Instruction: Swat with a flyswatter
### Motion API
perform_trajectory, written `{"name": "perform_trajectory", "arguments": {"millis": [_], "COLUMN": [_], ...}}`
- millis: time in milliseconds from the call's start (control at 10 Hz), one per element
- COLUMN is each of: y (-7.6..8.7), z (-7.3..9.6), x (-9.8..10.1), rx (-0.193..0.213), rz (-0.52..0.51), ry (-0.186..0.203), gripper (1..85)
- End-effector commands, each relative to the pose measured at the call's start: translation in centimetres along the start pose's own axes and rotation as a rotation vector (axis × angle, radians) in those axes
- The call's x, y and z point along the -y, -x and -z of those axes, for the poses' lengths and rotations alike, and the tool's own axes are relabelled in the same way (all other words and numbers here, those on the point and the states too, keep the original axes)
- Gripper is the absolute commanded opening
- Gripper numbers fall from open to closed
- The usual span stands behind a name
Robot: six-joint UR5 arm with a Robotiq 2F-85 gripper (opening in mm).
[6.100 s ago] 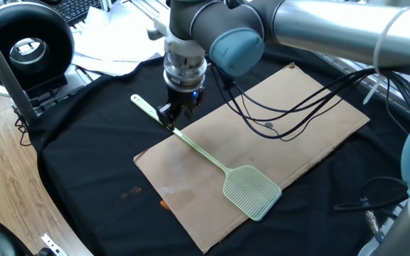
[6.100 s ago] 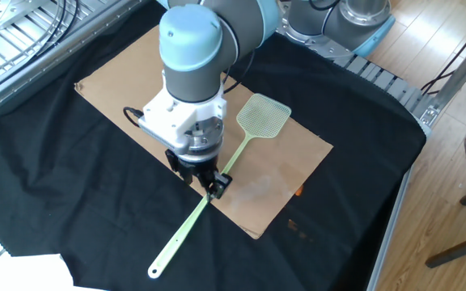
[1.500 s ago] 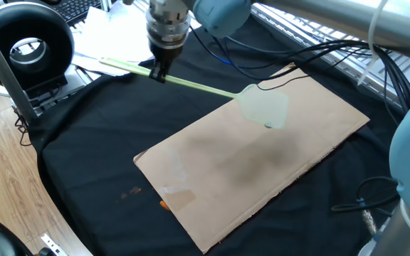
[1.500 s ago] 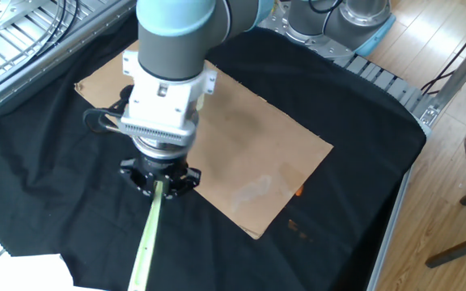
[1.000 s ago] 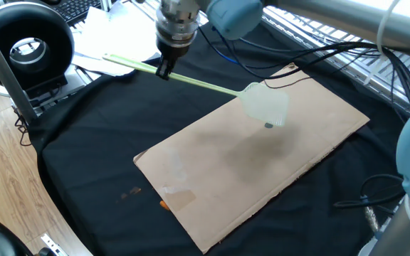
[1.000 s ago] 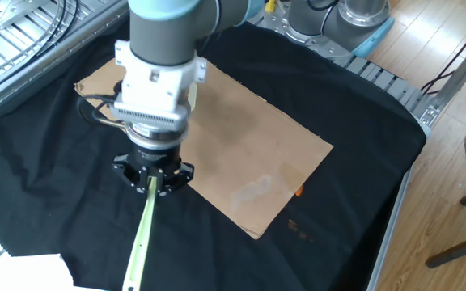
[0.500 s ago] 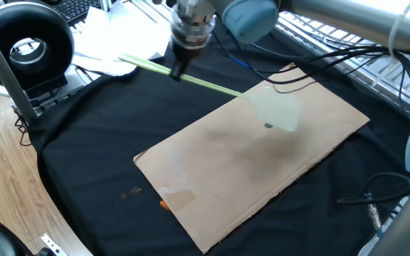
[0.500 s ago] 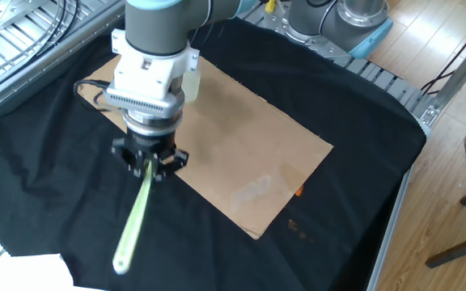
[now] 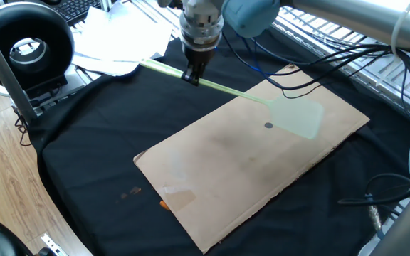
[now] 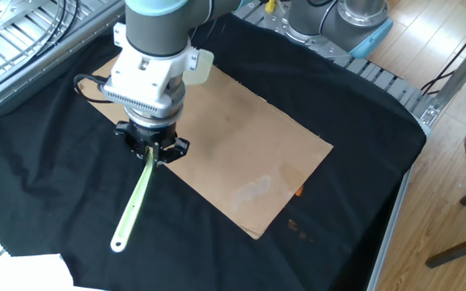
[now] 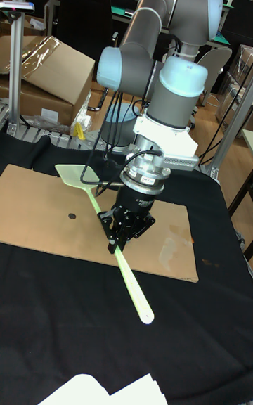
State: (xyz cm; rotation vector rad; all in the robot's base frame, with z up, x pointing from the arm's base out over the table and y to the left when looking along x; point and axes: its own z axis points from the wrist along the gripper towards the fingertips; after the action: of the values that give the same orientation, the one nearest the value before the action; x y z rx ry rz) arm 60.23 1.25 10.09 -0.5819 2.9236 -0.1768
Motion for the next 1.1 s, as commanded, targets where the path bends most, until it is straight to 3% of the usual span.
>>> {"name": "perform_trajectory", "arguments": {"millis": [0, 300, 500, 600, 700, 1000], "y": [-0.2, -0.7, -1.0, -0.8, 0.2, 2.2], "z": [1.4, 1.4, 1.4, 1.4, 1.4, -3.4], "x": [-0.6, -1.0, -0.2, -0.4, -1.3, -0.2], "rx": [-0.032, -0.052, -0.062, -0.056, -0.019, 0.009], "rz": [-0.056, -0.102, -0.127, -0.135, -0.122, -0.077], "ry": [0.018, 0.032, -0.001, 0.007, 0.046, 0.038], "gripper": [1.0, 1.0, 1.0, 1.0, 1.0, 1.0]}}
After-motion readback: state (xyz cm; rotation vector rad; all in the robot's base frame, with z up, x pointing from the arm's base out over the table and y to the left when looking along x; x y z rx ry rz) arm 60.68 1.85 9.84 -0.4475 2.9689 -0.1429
